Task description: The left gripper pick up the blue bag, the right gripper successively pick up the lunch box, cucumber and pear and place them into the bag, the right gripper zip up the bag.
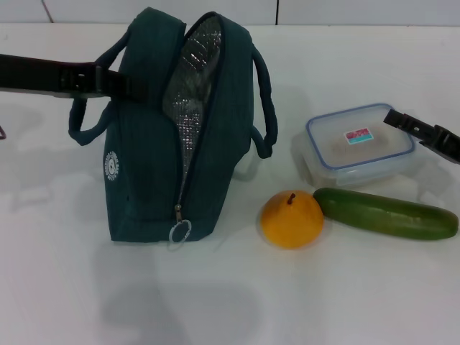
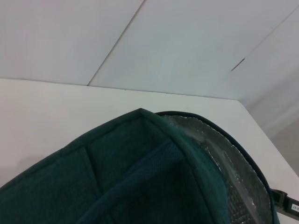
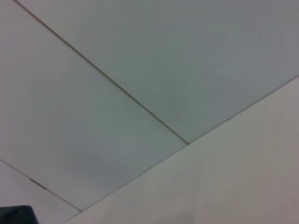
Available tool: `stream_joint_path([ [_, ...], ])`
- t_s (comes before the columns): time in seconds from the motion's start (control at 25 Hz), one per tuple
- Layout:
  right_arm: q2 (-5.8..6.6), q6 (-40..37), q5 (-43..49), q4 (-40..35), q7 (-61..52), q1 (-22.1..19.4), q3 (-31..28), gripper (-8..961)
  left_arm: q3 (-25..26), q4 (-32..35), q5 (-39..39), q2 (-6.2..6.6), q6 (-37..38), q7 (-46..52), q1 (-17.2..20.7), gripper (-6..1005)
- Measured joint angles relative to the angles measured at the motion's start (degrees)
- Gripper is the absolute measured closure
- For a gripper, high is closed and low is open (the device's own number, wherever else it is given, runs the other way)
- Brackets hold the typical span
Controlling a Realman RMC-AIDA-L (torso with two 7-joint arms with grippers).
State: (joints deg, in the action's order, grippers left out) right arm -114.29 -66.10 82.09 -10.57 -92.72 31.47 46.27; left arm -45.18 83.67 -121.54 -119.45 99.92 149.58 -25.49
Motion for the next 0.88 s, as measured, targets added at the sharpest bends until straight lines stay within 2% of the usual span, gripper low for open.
stream_joint_path([
  [0.88,0.3,-7.59,-0.63,-0.36,-3.95,-0.91,-0.83,113,0.44,-2.83,-0.01,0.18,-1.23,-2.02,0.0,950],
])
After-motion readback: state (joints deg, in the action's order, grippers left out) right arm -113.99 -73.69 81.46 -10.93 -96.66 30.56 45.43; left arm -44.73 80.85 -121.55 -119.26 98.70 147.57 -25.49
